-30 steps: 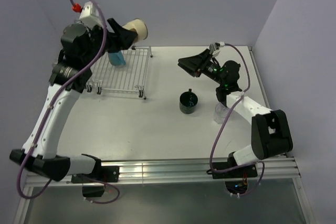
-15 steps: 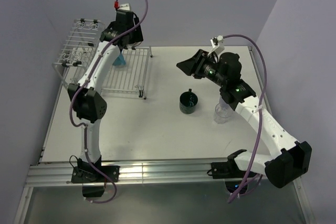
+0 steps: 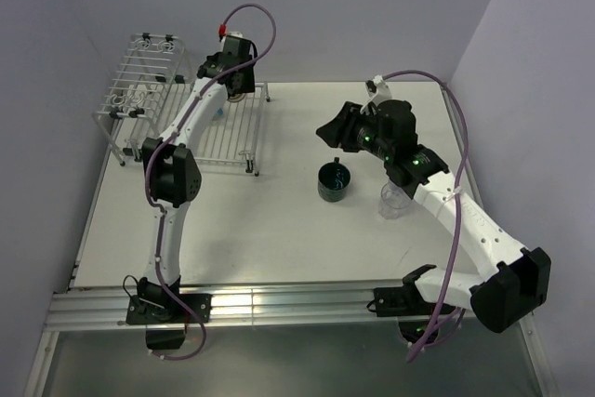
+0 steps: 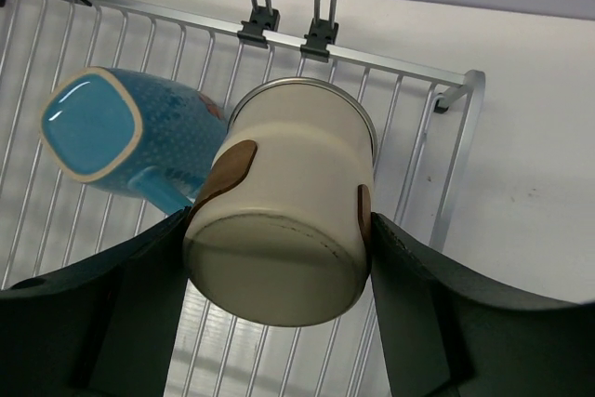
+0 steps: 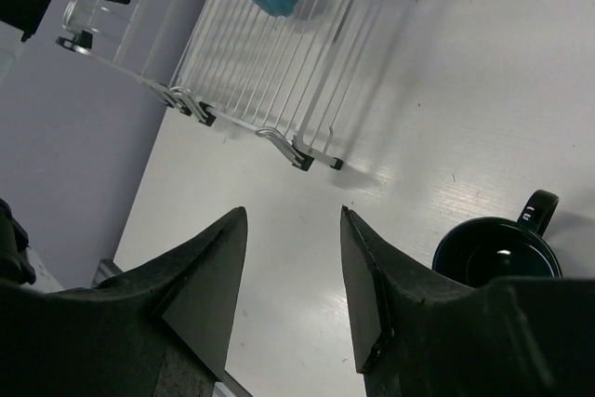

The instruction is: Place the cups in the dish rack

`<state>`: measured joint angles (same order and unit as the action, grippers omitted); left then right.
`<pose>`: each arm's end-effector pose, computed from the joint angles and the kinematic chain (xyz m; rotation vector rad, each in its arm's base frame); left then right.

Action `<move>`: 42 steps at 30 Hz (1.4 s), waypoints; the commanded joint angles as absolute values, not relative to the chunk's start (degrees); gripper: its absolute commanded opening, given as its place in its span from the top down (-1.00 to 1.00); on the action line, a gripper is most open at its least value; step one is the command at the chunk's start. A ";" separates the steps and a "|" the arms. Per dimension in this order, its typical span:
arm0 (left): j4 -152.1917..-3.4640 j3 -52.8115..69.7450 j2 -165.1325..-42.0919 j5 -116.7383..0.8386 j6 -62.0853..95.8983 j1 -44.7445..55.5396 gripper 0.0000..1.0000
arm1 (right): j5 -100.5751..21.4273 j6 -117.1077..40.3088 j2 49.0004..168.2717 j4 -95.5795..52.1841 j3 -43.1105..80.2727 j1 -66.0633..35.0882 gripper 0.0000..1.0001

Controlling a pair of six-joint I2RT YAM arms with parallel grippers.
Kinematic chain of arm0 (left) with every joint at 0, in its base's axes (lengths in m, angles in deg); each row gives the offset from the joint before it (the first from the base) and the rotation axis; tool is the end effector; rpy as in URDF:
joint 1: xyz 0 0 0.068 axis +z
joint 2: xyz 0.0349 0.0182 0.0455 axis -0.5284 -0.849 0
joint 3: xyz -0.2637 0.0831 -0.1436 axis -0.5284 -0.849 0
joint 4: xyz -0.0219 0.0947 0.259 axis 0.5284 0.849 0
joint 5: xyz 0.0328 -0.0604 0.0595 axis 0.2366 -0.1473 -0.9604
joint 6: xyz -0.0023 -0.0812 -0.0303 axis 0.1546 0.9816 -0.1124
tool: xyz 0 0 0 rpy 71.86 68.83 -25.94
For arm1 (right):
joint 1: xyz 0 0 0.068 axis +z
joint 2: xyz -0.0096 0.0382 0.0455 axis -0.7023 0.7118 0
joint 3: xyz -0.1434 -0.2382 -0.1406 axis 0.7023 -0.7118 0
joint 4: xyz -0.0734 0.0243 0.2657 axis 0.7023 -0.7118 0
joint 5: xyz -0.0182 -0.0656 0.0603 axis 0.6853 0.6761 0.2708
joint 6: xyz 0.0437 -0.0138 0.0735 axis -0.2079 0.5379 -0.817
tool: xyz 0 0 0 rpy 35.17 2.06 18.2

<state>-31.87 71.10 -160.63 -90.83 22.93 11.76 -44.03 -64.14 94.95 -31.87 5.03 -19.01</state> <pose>0.5659 -0.1736 0.3134 -0.1683 2.2139 0.1342 0.2743 0.1492 0.3883 -0.0367 1.9430 0.8877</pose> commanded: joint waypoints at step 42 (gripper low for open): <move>-36.08 71.39 -167.69 -94.07 20.62 12.65 0.21 | -43.36 -63.49 98.48 -27.69 0.52 -17.19 -0.04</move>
<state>-33.70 71.52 -166.86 -93.08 21.45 12.19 -43.77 -63.66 98.23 -30.56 0.64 -17.74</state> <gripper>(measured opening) 0.754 0.520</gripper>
